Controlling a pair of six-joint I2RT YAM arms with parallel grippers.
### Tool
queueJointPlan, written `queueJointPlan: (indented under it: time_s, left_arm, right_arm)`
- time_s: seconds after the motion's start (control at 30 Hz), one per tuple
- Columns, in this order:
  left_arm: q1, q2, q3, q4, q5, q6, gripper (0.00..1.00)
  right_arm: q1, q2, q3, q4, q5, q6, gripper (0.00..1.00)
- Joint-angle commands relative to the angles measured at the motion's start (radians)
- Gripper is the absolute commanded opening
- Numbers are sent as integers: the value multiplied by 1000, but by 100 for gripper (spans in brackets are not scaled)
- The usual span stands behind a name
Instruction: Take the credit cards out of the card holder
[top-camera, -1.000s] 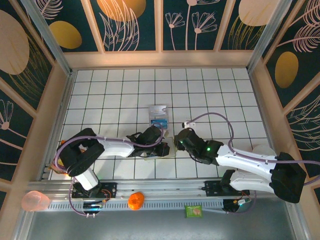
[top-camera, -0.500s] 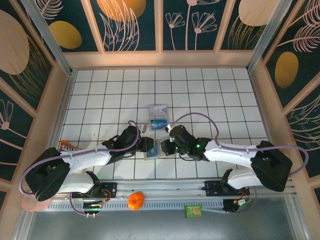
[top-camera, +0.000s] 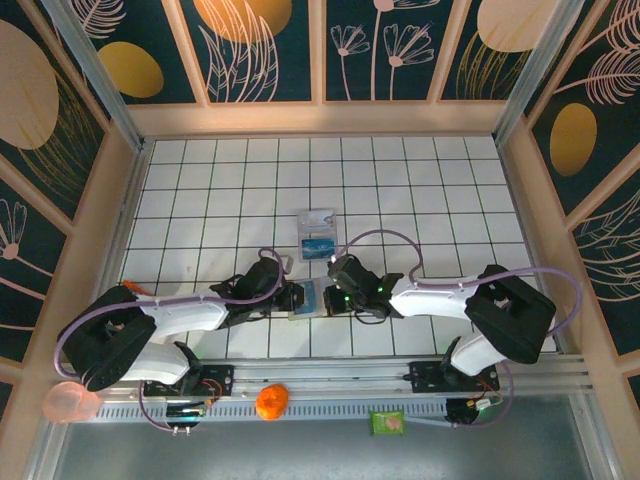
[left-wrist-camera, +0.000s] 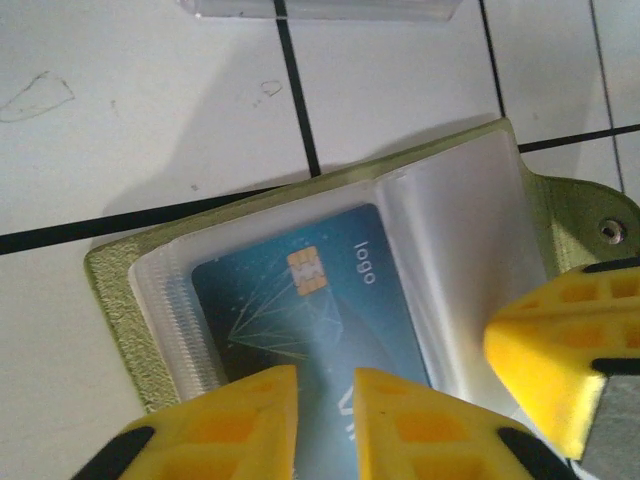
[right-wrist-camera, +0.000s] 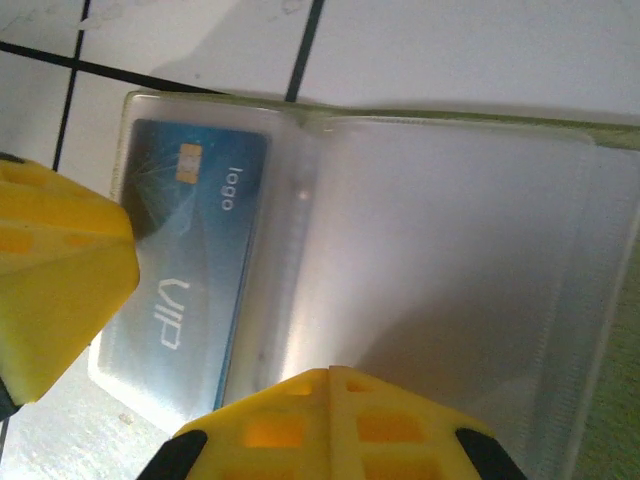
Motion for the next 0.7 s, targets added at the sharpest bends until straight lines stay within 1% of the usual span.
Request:
queueJointPlan:
  time_s: [0.0, 0.17, 0.3, 0.4, 0.47, 0.67]
  left_arm:
    - [3, 21, 7, 6, -28, 23, 18]
    - [4, -5, -4, 4, -32, 14, 20]
    - [4, -99, -24, -11, -74, -3, 27]
    - [4, -146, -34, -40, -113, -2, 30]
    - [4, -156, -38, -57, -124, 3, 30]
    - [4, -162, -56, -49, -126, -4, 31]
  right_arm:
    - [10, -19, 3, -8, 35, 1, 9]
    - [-6, -66, 45, 42, -59, -44, 18]
    - [-37, -4, 66, 108, -194, -2, 23]
    - [-44, 52, 81, 145, -256, 37, 26]
    - [-45, 83, 94, 147, -268, 53, 26]
    - [-60, 119, 97, 135, -243, 87, 26]
